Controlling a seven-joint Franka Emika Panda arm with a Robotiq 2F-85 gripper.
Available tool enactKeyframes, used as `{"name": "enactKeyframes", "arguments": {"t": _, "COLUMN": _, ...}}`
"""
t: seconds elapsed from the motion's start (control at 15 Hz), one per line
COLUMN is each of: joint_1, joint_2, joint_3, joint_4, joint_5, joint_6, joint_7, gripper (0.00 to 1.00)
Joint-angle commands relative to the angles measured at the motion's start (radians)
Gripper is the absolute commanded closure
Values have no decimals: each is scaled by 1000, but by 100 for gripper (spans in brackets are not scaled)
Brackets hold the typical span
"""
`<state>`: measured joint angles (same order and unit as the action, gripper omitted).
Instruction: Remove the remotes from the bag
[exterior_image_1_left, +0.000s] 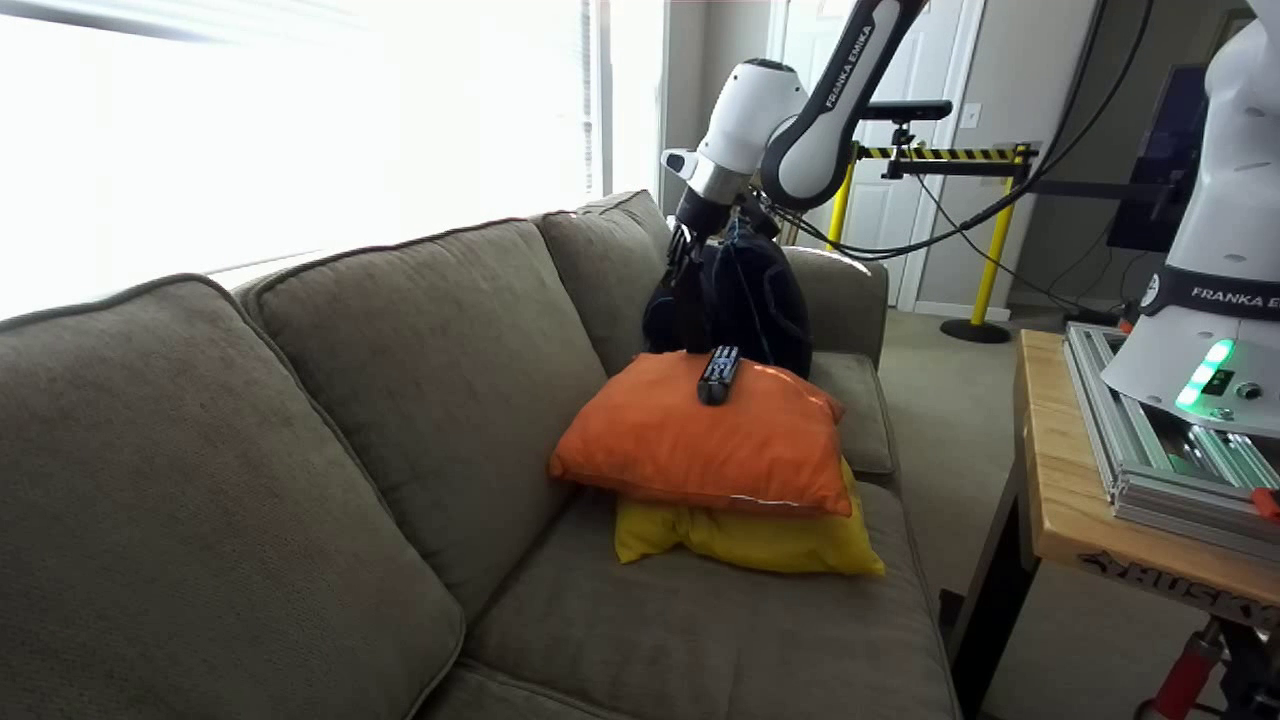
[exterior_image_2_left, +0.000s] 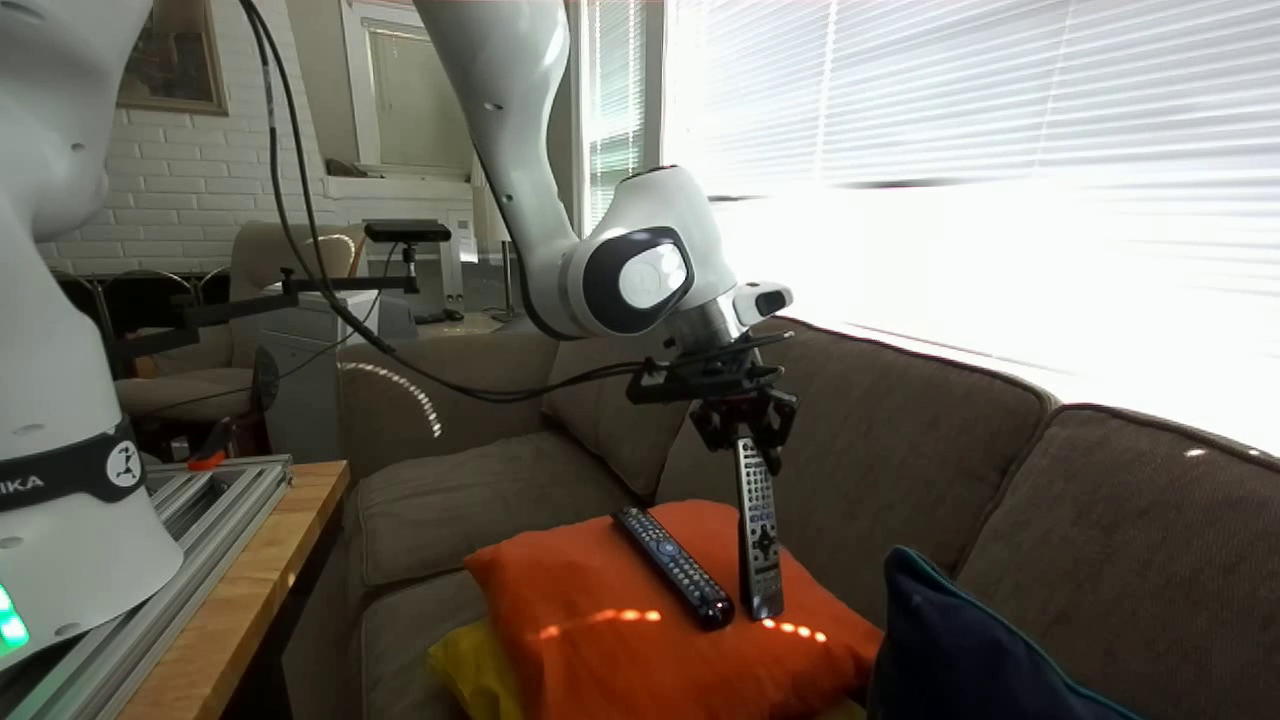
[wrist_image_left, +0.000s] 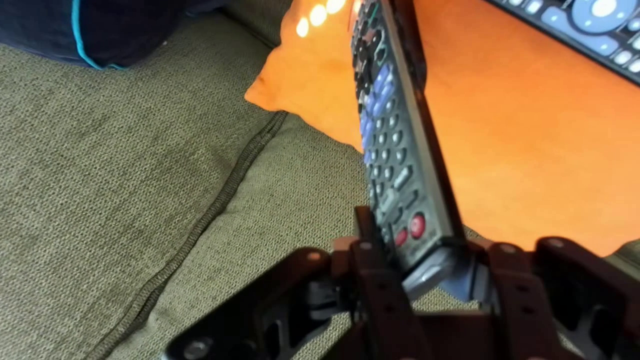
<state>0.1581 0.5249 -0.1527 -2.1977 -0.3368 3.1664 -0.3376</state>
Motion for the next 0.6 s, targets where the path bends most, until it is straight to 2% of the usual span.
{"name": "enactKeyframes", "arguments": {"t": 0.0, "joint_1": 83, "joint_2": -26, "joint_3": -66, "joint_4": -48, "joint_5": 4, "joint_6": 32, "joint_7": 47, "gripper": 96}}
{"name": "enactKeyframes", "arguments": {"t": 0.07, "joint_1": 104, "joint_2": -24, "joint_3": -82, "joint_4": -51, "joint_5": 7, "joint_6": 36, "joint_7": 58, "gripper": 96}}
{"name": "enactKeyframes", "arguments": {"t": 0.13, "joint_1": 126, "joint_2": -20, "joint_3": -100, "joint_4": -53, "joint_5": 10, "joint_6": 40, "joint_7": 72, "gripper": 57}}
{"name": "enactKeyframes", "arguments": {"t": 0.2, "joint_1": 147, "joint_2": -18, "joint_3": -117, "joint_4": -55, "joint_5": 9, "joint_6": 42, "joint_7": 82, "gripper": 56}}
{"name": "enactKeyframes", "arguments": {"t": 0.53, "joint_1": 238, "joint_2": -9, "joint_3": -190, "joint_4": -61, "joint_5": 8, "joint_6": 50, "joint_7": 133, "gripper": 23}}
